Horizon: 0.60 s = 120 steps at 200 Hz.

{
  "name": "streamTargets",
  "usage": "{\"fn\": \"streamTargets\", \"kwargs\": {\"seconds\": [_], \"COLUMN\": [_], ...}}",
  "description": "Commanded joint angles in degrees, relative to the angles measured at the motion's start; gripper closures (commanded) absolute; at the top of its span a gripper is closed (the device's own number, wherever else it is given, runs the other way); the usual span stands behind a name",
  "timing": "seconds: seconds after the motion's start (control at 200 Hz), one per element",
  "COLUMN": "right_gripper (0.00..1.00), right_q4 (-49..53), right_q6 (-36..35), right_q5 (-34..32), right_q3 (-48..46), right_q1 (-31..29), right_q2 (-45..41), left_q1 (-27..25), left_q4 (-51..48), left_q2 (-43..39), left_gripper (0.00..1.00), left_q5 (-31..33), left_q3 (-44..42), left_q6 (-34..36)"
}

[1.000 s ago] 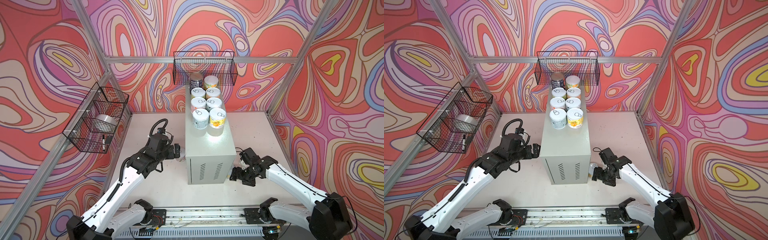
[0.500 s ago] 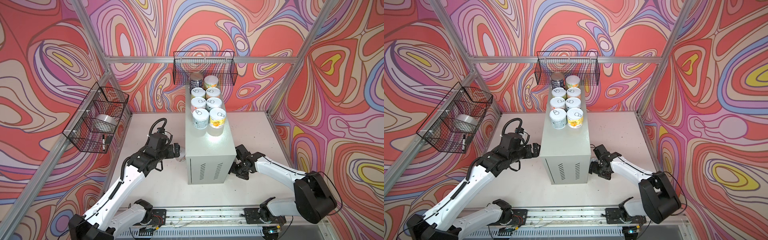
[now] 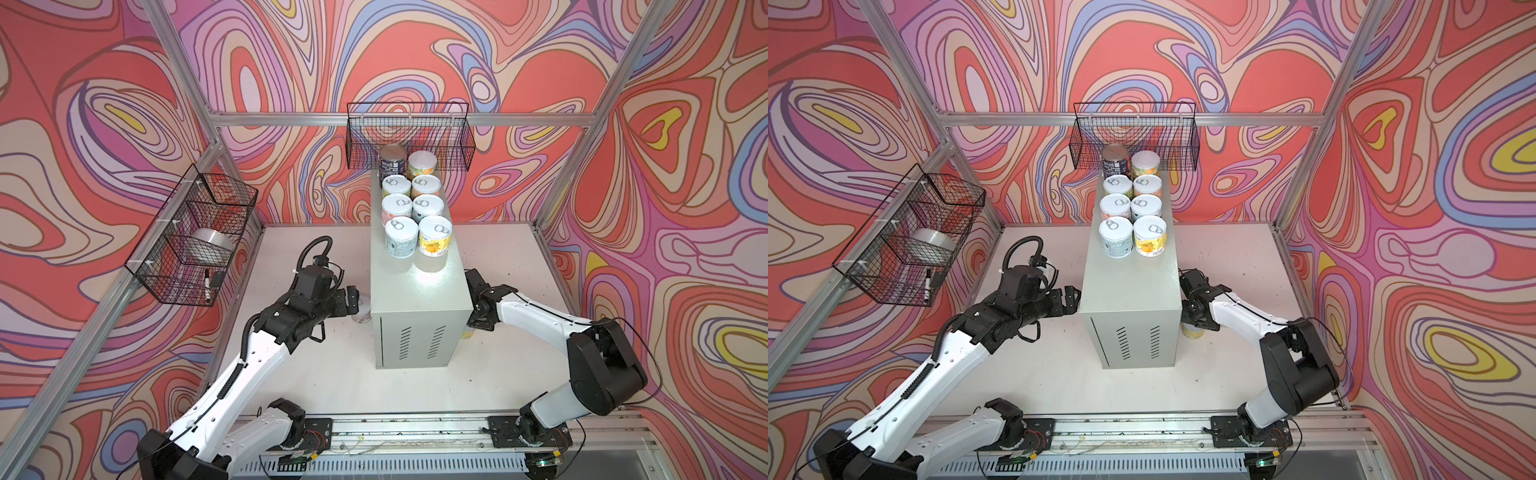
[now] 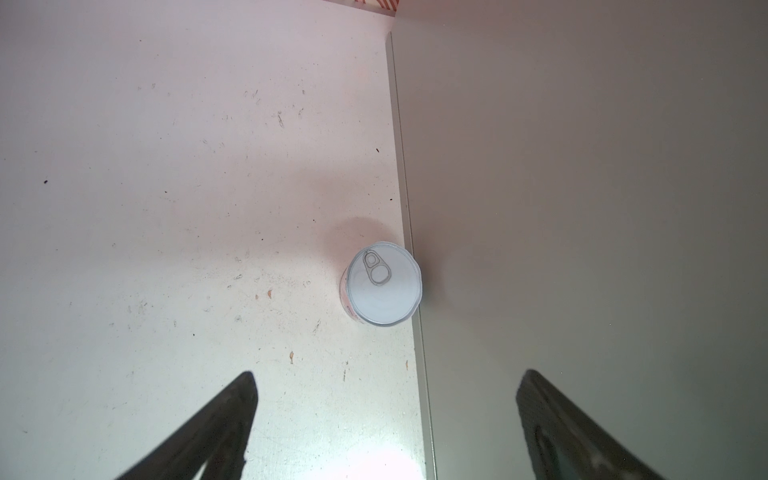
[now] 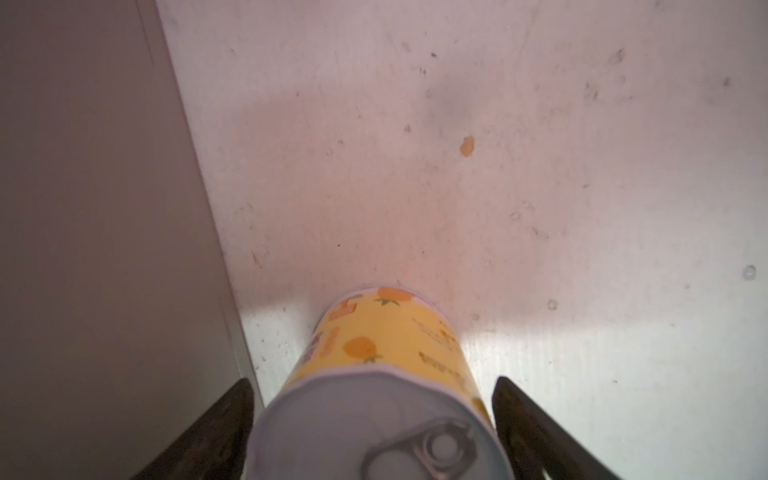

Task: Place and organize the canned foods onto the counter
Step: 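Lift the yellow-labelled can with the right gripper up over the cabinet top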

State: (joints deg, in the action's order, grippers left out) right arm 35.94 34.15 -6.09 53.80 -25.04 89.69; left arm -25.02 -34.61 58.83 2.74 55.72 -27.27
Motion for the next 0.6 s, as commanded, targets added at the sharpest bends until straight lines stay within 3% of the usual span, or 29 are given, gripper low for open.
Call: {"fn": "streamTargets", "kwargs": {"seconds": [0.0, 0.421, 0.596], "right_gripper": [0.09, 0.16, 0.29], "right_q4": [-2.1, -4.1, -3.4], "right_q6": [-1.1, 0.2, 0.1], "right_q5": [0.1, 1.2, 0.8], "right_q3": [0.0, -3.6, -3.4], "right_q1": [-0.3, -0.2, -0.3], "right_q2": [1.8, 2.4, 1.8], "left_q1": [0.5, 0.7, 0.8], "left_q4": [0.4, 1.4, 1.6], "left_q2": [-1.2, -2.8, -3.7], "left_gripper": [0.02, 0.02, 0.02], "left_q5": [-0.4, -0.7, -0.5], "left_q3": [-1.1, -3.6, -4.2], "left_q6": [-0.6, -1.3, -1.0]}}
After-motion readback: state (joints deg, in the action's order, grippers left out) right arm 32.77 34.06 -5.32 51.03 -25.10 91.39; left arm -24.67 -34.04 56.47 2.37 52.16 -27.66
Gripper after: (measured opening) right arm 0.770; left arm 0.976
